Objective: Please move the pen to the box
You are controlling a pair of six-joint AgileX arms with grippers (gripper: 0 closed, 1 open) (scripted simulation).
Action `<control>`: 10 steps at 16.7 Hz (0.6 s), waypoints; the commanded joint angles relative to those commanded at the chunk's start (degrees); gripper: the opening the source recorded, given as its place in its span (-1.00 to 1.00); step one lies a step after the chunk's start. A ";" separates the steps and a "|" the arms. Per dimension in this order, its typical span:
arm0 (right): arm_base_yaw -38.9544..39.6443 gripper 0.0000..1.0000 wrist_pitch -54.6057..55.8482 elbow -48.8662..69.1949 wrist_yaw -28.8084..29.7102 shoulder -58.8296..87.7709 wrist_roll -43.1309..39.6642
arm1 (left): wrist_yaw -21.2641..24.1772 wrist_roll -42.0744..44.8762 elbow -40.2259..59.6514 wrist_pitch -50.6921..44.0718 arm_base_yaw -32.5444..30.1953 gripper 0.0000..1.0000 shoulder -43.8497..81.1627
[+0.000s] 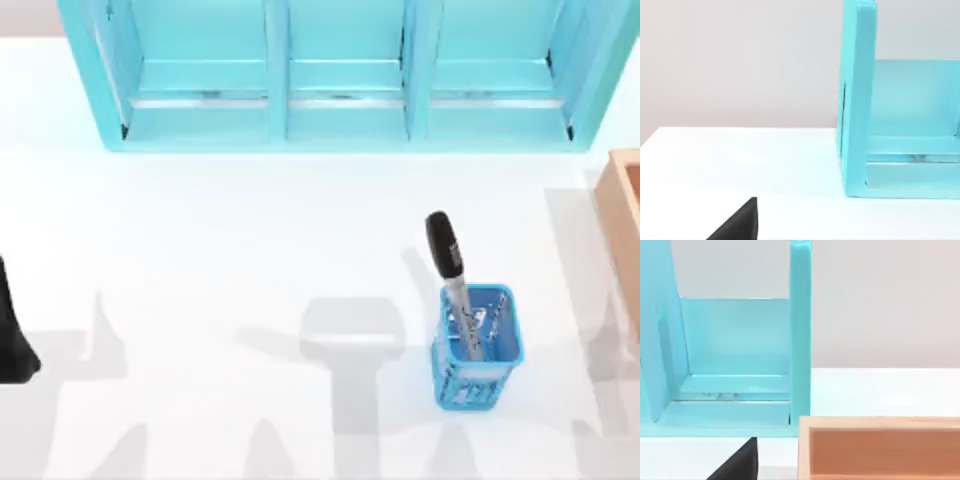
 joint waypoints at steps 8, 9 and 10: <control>3.13 1.00 -1.83 4.52 -8.03 13.20 -2.03 | 0.00 0.00 0.00 0.00 0.00 1.00 0.00; 3.96 1.00 -2.06 5.97 -10.16 17.27 -2.58 | 0.00 0.00 0.00 0.00 0.00 1.00 0.00; 4.86 1.00 -2.22 7.57 -12.41 21.62 -3.18 | 0.00 0.00 0.00 0.00 0.00 1.00 0.00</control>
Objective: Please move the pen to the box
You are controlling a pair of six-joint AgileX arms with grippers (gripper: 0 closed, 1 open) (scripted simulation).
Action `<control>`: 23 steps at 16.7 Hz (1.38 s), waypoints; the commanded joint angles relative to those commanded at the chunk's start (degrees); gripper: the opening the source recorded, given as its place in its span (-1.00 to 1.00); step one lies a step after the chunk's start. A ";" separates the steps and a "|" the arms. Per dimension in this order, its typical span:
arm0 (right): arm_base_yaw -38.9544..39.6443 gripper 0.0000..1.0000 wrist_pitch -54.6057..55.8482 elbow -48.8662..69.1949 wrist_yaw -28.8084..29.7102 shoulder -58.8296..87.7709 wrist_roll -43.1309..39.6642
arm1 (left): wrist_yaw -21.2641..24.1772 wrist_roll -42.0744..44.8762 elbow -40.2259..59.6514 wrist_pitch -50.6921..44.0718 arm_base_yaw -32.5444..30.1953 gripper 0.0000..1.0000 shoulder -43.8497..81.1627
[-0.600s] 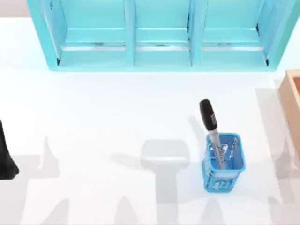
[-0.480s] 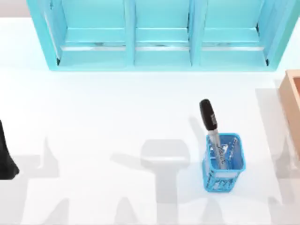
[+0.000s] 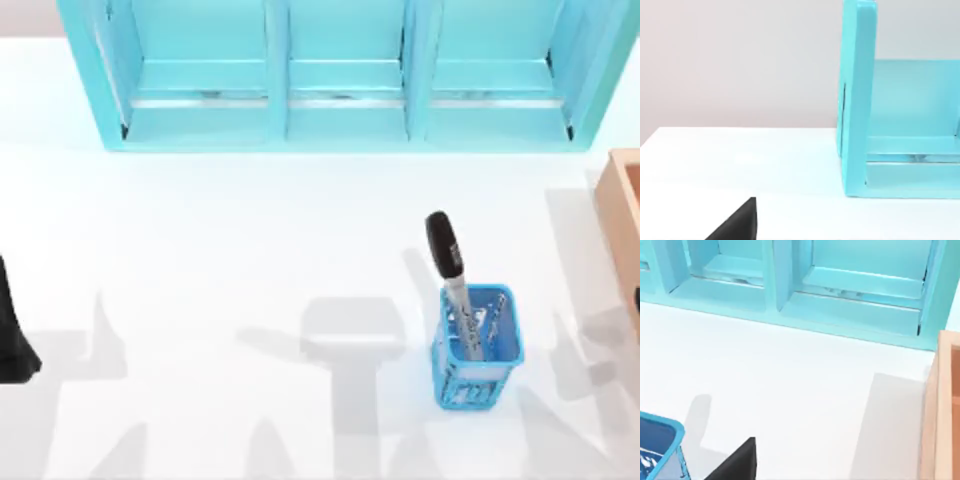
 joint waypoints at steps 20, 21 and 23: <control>11.42 1.00 3.50 16.08 -19.75 42.11 -6.42 | 0.00 0.00 0.00 0.00 0.00 1.00 0.00; 12.46 1.00 6.03 16.58 -18.97 44.69 -5.64 | 0.00 0.00 0.00 0.00 0.00 1.00 0.00; 14.85 1.00 12.68 17.61 -17.00 51.52 -3.82 | 0.00 0.00 0.00 0.00 0.00 1.00 0.00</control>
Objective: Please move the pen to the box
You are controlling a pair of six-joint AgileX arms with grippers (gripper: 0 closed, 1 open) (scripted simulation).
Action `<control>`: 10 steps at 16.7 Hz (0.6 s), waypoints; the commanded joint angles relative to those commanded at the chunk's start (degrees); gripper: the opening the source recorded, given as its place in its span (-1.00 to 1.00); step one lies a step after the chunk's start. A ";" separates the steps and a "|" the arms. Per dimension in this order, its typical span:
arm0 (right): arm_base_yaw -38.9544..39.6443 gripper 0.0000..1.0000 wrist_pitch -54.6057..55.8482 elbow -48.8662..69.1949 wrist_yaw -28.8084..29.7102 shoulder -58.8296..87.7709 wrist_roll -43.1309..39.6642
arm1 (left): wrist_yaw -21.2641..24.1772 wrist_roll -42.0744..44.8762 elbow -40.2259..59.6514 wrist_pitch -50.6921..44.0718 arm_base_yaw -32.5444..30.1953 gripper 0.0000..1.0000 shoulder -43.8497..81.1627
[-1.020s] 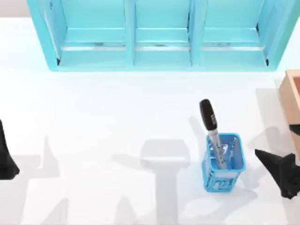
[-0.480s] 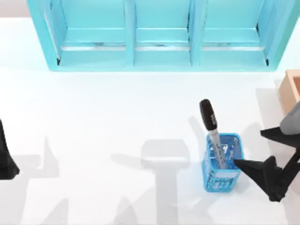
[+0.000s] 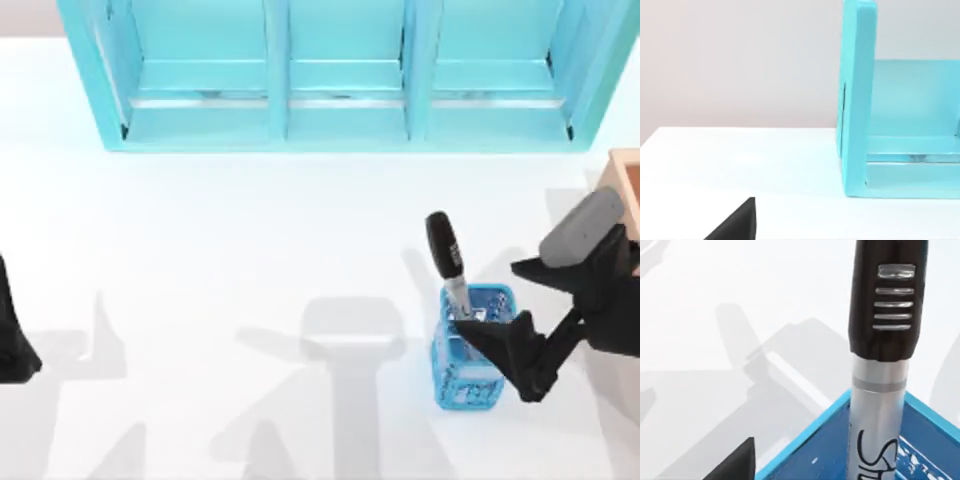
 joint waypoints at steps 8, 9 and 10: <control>7.53 1.00 17.64 2.03 6.35 17.48 5.30 | 0.00 0.00 0.00 0.00 0.00 1.00 0.00; 7.53 1.00 17.64 2.03 6.35 17.48 5.30 | 0.00 0.00 0.00 0.00 0.00 1.00 0.00; 7.53 1.00 17.64 2.03 6.35 17.48 5.30 | 0.00 0.00 0.00 0.00 0.00 1.00 0.00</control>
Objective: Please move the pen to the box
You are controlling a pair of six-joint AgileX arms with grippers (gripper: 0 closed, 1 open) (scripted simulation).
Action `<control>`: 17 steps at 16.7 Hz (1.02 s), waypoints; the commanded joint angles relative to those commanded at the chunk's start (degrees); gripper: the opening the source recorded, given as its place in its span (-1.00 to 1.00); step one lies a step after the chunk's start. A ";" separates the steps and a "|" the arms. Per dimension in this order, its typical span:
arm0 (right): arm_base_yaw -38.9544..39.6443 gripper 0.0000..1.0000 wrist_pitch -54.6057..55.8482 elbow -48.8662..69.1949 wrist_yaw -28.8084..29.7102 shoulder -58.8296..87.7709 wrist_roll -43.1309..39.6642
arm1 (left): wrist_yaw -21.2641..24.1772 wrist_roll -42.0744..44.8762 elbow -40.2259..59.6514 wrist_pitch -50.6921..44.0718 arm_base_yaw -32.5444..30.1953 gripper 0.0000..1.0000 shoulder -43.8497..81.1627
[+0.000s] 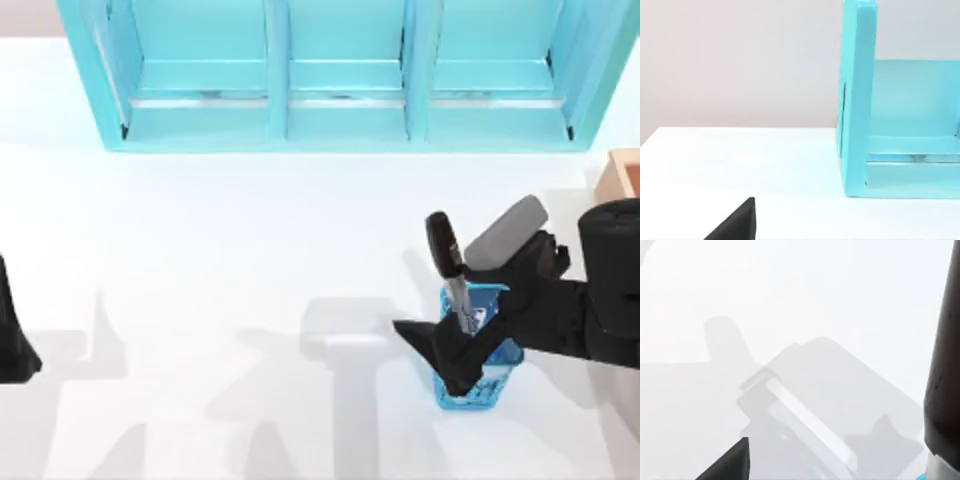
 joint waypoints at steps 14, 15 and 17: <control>0.00 -0.96 0.00 0.00 0.00 0.00 0.00 | 0.00 0.00 0.00 0.00 0.00 1.00 0.00; 0.00 -1.00 0.00 0.00 0.00 0.00 0.00 | 0.00 0.00 0.00 0.00 0.00 1.00 0.00; 0.00 -1.00 0.00 0.00 0.00 0.00 0.00 | 0.00 0.00 0.00 0.00 0.00 1.00 0.00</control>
